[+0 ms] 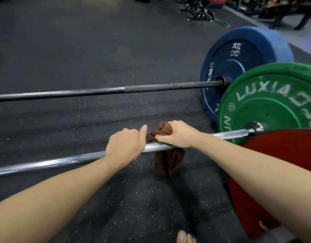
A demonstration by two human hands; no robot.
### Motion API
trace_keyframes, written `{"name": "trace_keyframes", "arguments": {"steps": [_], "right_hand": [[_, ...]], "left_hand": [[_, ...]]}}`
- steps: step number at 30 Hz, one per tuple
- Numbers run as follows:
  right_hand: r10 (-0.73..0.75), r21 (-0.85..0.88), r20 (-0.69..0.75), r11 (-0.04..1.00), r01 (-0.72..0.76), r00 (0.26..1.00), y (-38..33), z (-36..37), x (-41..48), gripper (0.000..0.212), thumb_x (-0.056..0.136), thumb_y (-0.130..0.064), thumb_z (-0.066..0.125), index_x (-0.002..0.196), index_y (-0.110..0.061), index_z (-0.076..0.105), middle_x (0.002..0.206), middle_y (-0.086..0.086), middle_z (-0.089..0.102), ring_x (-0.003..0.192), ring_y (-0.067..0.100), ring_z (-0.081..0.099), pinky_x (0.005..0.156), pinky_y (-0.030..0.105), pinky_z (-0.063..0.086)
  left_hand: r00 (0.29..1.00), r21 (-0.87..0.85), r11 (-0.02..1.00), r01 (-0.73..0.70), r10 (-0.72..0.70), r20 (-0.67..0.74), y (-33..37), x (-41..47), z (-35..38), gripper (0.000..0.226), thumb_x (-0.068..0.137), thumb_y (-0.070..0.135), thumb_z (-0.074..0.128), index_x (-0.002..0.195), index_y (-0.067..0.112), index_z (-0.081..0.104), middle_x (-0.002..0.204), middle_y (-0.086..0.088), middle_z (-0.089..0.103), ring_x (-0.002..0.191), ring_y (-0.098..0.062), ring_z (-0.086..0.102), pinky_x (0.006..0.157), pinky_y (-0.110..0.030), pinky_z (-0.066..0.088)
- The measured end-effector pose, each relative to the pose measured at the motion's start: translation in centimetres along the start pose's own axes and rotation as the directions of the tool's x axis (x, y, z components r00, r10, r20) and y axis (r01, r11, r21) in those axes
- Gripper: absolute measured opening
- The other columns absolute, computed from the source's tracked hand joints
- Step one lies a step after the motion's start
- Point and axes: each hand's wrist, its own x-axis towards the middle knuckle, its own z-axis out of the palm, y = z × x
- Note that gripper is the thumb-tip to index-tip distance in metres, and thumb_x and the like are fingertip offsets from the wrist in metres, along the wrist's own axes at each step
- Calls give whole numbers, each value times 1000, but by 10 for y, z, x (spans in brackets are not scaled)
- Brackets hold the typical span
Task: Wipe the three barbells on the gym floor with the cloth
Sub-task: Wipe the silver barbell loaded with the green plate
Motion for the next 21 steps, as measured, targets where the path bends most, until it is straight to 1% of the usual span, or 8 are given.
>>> {"name": "trace_keyframes", "arguments": {"steps": [2, 5, 7, 10, 13, 16, 18, 21], "right_hand": [[-28, 19, 13, 999, 28, 1000, 7, -8, -2, 22, 87, -53, 66, 91, -31, 70, 87, -11, 72, 84, 9, 65, 84, 38, 57], [-18, 37, -11, 999, 19, 1000, 20, -17, -3, 20, 88, -49, 69, 91, -29, 71, 90, -12, 73, 86, 6, 65, 88, 35, 55], [-7, 17, -1, 1000, 7, 1000, 24, -19, -2, 20, 88, -48, 70, 89, -28, 71, 89, -12, 73, 86, 8, 65, 87, 34, 55], [36, -50, 7, 998, -36, 999, 35, -26, -1, 27, 84, -52, 68, 87, -25, 71, 88, -9, 74, 87, 14, 67, 87, 38, 56], [63, -95, -22, 993, -65, 998, 45, -30, 1, 36, 75, -59, 64, 81, -24, 71, 83, -7, 73, 84, 17, 68, 84, 41, 57], [75, -93, -36, 993, -78, 997, 40, -23, 8, 37, 76, -56, 63, 72, -20, 68, 73, -5, 70, 77, 19, 65, 78, 39, 57], [78, -111, -32, 990, -81, 996, 35, -16, 14, 40, 81, -54, 64, 68, -16, 64, 68, -2, 67, 73, 21, 62, 74, 39, 55], [78, -101, -45, 992, -82, 996, 29, -11, 15, 46, 86, -58, 65, 75, -14, 69, 72, 0, 70, 74, 17, 65, 75, 37, 56]], "left_hand": [[1000, -7, 1000, -9, 9, 0, -1, 0, 0, 73, 109, 50, 14, 64, 9, 55, 65, -7, 56, 69, -33, 57, 67, -38, 43], [999, -37, 999, -34, 34, -4, -3, -3, -2, 71, 110, 48, 14, 60, 10, 47, 63, -8, 58, 66, -34, 59, 72, -42, 52], [999, -36, 999, -35, 35, -4, -4, -4, -2, 71, 109, 49, 13, 59, 11, 46, 64, -8, 59, 66, -35, 60, 73, -43, 53], [999, -23, 999, -38, 38, -18, -4, -4, -1, 77, 108, 53, 10, 57, 10, 49, 61, -7, 58, 63, -32, 59, 69, -40, 51], [998, -26, 998, -54, 54, -23, -4, -4, -1, 77, 108, 52, 9, 54, 11, 46, 57, -5, 54, 60, -30, 56, 64, -36, 44], [997, -23, 998, -66, 65, -36, -5, -3, 0, 78, 108, 52, 10, 53, 11, 44, 54, -5, 53, 54, -27, 50, 63, -36, 42], [997, -13, 998, -67, 67, -44, -5, -3, 1, 77, 108, 51, 10, 52, 11, 44, 53, -4, 52, 51, -26, 47, 62, -36, 41], [998, 6, 998, -58, 58, -28, -5, -2, 1, 76, 108, 49, 9, 53, 12, 45, 52, -4, 50, 49, -25, 45, 59, -36, 39]]}}
